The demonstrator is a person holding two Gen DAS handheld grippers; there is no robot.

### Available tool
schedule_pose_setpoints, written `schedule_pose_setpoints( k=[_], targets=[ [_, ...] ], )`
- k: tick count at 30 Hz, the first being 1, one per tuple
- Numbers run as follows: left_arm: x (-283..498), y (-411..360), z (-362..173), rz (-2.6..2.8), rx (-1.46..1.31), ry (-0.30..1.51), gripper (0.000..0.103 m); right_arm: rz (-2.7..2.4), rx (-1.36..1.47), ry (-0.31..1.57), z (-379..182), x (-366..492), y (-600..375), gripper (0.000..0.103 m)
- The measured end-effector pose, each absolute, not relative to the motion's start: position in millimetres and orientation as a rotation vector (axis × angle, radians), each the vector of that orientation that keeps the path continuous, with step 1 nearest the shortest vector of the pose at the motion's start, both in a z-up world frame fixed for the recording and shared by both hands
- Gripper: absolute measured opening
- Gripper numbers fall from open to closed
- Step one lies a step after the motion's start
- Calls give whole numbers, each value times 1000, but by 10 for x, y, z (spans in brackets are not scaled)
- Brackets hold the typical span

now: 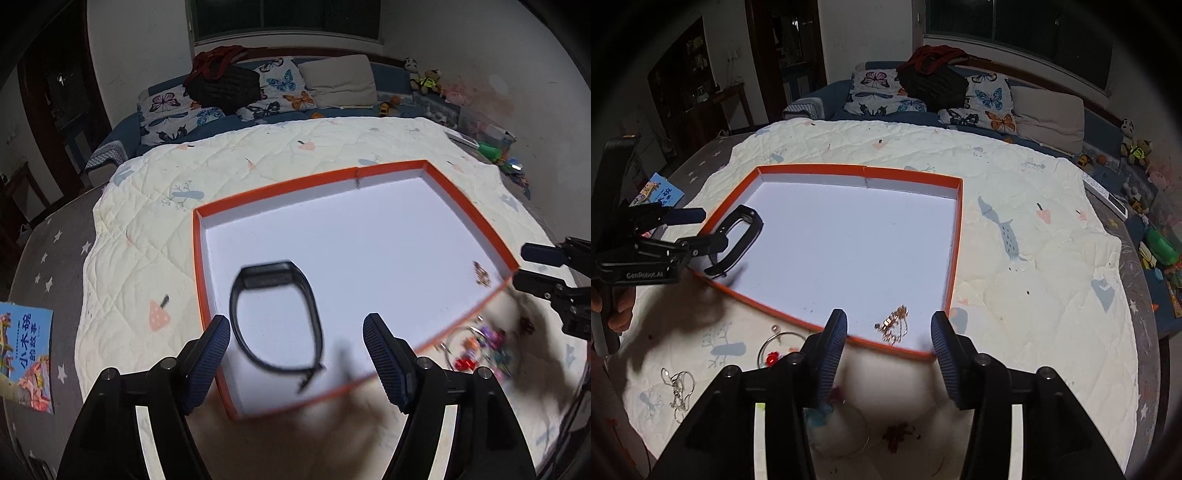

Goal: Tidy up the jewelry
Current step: 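Lower the left tool onto the tangled silver chain necklace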

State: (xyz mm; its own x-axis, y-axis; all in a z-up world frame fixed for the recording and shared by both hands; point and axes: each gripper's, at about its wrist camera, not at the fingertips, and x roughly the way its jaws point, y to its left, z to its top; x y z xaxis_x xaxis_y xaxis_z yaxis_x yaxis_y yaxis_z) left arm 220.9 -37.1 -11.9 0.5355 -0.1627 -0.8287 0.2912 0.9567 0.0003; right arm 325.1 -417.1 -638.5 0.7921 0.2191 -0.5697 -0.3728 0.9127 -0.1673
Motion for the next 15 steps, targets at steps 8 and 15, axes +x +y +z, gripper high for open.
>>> schedule_pose_setpoints(
  k=[8,15],
  targets=[
    [1374,-429,-101,-336,167,950,79,314,-324,576,-6607,2890,-4145,54],
    [768,-382,-233,-348,173,960,73,300,-356,595,-6926,2599,-4150,54]
  ],
)
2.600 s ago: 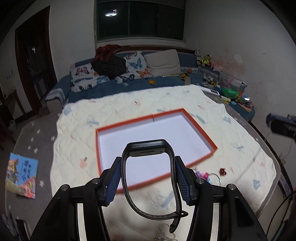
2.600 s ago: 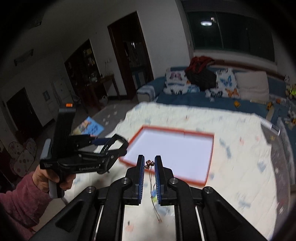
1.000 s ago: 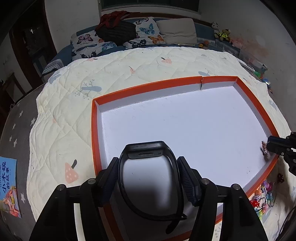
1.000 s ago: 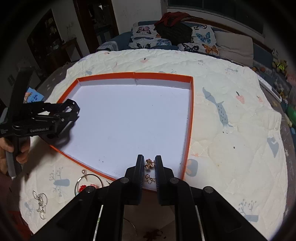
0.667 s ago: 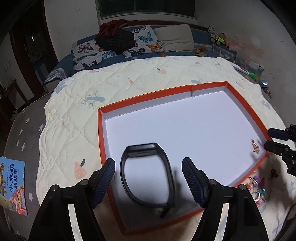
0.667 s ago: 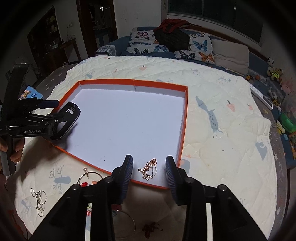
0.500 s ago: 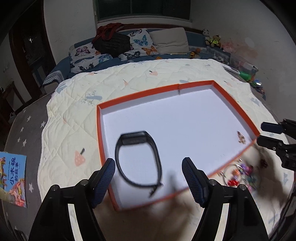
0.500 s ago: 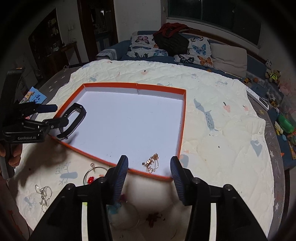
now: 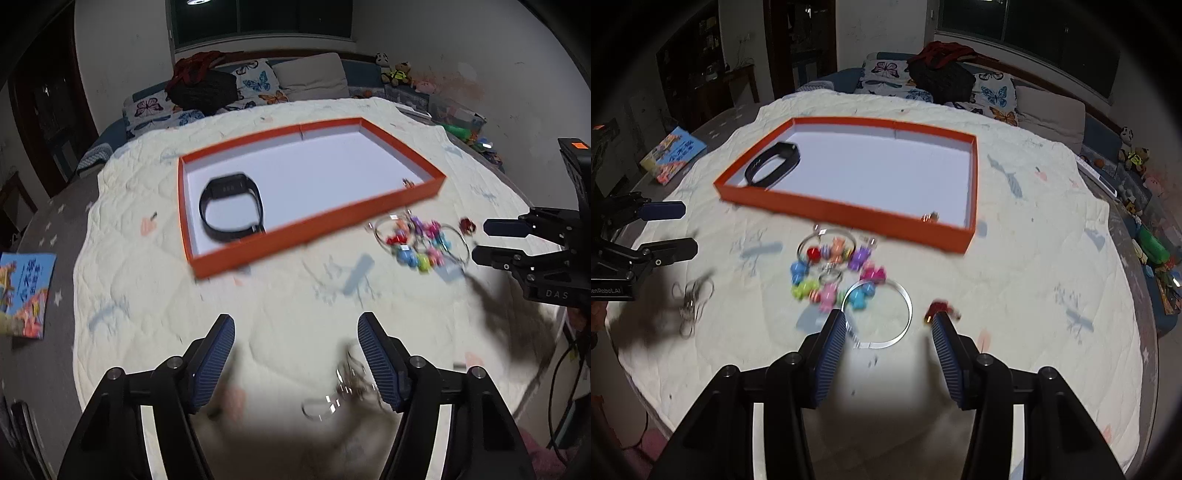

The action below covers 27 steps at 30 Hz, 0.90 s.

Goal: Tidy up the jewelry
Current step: 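Lower the left tool onto the tangled silver chain necklace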

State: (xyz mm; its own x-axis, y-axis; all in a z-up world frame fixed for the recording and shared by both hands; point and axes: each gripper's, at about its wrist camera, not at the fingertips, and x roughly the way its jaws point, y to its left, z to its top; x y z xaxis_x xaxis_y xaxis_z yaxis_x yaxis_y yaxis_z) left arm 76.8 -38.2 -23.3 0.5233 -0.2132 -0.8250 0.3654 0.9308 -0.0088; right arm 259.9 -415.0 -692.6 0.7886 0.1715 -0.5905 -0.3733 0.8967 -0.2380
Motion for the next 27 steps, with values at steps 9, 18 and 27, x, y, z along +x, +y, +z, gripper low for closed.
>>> schedule_pose_setpoints(
  k=[9,18,27],
  targets=[
    [367,-427,-395,-373,113,1000,73,319,-264,638,-7135,2473,-4297,54],
    [378,-419,-513,-303,121,1020,73,323,-236,641,-7157,2457,-4338,54],
    [378,-162,-491,-181,133,1000,73,320,-250,633,-7183,2429,-4319,59]
  ],
)
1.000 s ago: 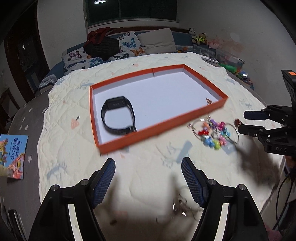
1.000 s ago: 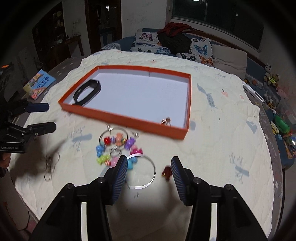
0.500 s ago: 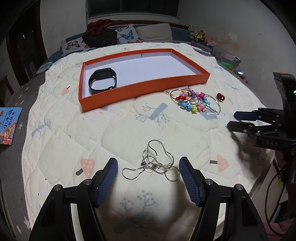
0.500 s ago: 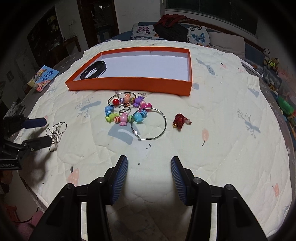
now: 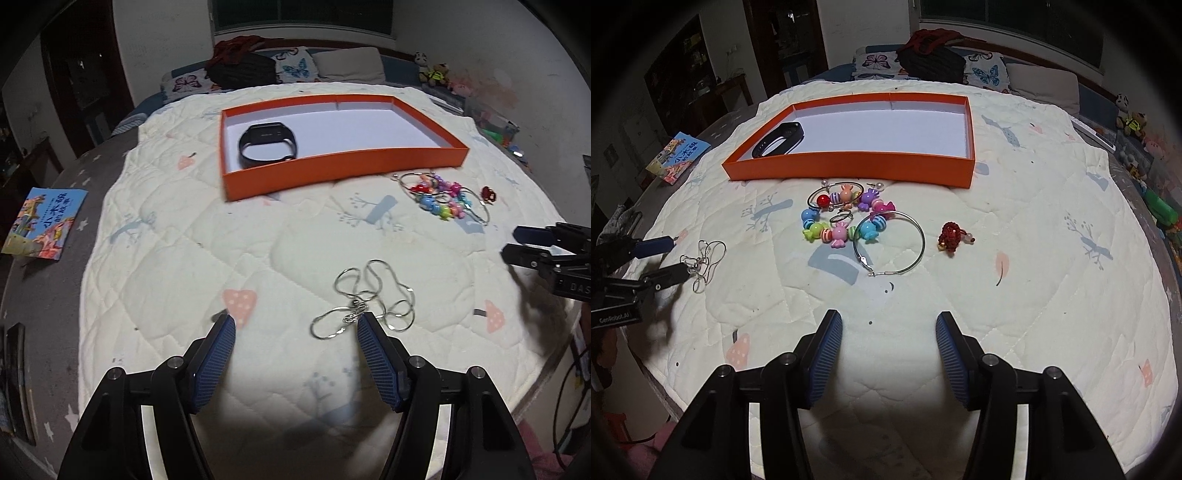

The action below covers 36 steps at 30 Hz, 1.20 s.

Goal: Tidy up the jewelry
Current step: 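Lower the left tool onto the tangled silver chain necklace, then close the left tool on the silver chain and lift it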

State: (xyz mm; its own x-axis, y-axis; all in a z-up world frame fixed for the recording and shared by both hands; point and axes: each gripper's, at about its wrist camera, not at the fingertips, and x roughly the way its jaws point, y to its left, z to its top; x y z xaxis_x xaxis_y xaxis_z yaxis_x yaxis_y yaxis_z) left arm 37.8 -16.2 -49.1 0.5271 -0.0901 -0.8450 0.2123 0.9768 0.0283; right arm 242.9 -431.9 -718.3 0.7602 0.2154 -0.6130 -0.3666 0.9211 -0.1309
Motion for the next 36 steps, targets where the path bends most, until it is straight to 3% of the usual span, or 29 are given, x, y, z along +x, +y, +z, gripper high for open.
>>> schedule_pose_setpoints(
  k=[13,22,24,27,36],
  targets=[
    [297,-114,-490,-168,164,979,73,318,-252,633,-7188,2419,-4327,59],
    [326,-322,-518,-244,188,969,50,318,-248,634,-7194,2417,-4328,59],
    [324,-343,-500,-271,171,962,37,317,-248,634,-7196,2415,-4324,59],
    [317,-370,-496,-314,145,962,28,315,-252,633,-7197,2413,-4322,59],
    [277,-471,-518,-385,138,957,26,317,-256,630,-7198,2423,-4332,59]
  ],
)
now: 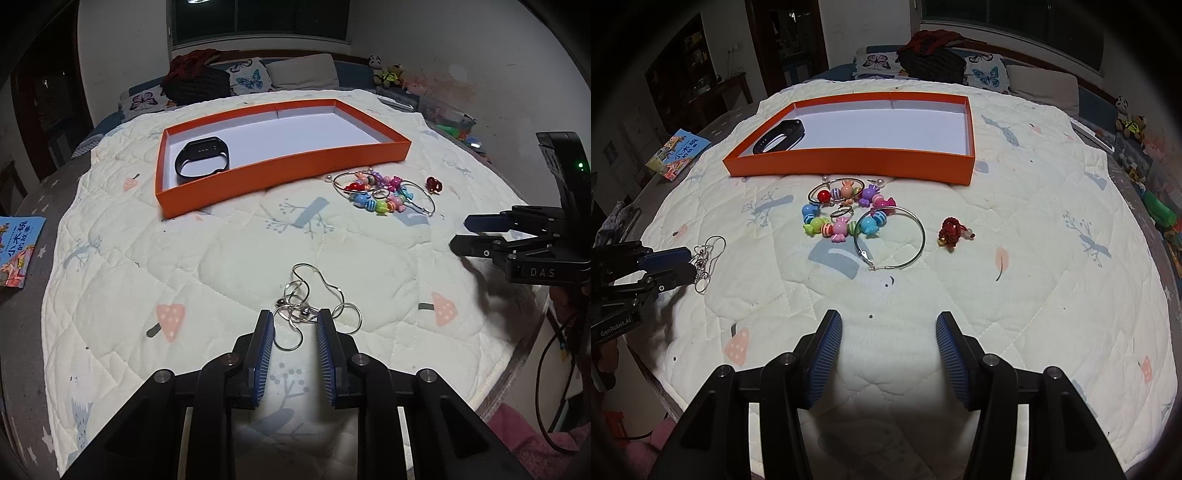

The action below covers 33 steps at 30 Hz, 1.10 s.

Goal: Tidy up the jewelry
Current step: 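Close the left tool on the silver chain and lift it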

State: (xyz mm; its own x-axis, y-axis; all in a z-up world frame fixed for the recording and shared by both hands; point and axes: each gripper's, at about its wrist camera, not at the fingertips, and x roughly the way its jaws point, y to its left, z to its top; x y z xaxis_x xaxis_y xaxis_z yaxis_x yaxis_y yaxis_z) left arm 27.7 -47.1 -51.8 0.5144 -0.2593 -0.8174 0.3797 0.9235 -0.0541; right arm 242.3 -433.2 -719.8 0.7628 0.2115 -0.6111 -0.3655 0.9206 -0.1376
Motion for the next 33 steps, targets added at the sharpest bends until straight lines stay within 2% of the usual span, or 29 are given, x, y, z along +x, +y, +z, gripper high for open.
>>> schedule_pose_setpoints(
  k=[25,30,33],
  targets=[
    [412,-458,-590,-493,218,913,25,315,-256,626,-7196,2426,-4320,60],
    [406,-435,-587,-493,202,902,12,314,-260,623,-7194,2435,-4321,60],
    [401,-426,-578,-488,194,898,11,314,-259,623,-7194,2435,-4321,60]
  ],
)
